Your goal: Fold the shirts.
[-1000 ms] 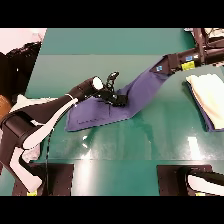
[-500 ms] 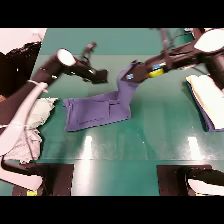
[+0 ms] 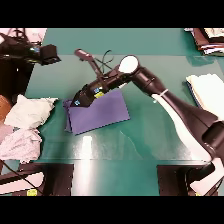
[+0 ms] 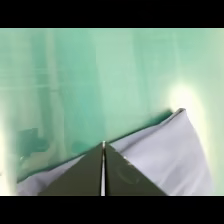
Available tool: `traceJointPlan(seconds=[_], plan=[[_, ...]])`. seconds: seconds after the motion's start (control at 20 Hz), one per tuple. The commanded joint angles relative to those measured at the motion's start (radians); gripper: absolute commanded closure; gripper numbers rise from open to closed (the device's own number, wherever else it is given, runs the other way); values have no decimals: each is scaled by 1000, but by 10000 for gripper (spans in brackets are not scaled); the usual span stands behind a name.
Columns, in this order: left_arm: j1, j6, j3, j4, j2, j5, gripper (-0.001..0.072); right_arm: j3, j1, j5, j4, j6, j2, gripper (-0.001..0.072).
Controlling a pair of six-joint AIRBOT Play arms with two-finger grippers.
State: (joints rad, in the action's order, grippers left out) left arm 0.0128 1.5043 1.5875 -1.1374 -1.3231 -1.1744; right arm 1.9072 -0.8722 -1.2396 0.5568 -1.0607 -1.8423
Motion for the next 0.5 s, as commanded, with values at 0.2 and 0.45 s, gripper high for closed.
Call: traceJointPlan(seconds=[0.2,0.45], plan=[[39,-47,1,-15,29,-98,682,-159,217,-139,200,-101,74,254],[39,-46,1,-14,29,-106,682,-467,486,-69,226,-136,197,238]])
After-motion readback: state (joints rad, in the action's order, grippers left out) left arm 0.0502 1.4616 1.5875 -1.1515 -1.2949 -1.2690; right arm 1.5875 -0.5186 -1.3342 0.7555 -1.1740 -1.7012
